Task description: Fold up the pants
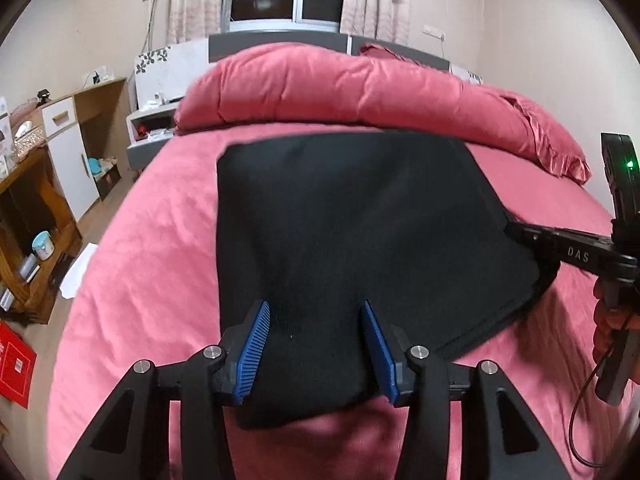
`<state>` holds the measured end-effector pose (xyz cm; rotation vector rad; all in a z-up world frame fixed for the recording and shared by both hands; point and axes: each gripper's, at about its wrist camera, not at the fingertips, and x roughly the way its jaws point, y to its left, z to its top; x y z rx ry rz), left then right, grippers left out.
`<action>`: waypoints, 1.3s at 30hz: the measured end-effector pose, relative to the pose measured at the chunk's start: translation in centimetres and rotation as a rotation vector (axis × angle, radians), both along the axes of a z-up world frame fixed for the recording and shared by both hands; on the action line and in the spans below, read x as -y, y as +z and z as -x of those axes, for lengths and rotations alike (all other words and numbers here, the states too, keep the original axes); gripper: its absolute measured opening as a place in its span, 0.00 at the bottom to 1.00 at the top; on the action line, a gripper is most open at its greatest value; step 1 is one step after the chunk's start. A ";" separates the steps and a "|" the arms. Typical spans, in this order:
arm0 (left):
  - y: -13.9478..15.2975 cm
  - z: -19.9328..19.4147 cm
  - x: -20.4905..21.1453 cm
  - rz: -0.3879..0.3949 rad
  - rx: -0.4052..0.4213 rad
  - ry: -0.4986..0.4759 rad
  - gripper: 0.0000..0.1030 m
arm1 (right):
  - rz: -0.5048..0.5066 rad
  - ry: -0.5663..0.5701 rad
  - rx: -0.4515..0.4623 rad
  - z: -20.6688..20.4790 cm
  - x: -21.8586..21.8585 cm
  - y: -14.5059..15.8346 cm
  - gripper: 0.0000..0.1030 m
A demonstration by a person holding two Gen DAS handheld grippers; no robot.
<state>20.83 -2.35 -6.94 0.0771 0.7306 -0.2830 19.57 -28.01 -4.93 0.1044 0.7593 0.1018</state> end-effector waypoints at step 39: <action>3.5 16.5 -0.5 -0.078 -0.060 0.298 0.55 | 0.059 -0.063 0.074 18.5 -7.8 3.2 0.84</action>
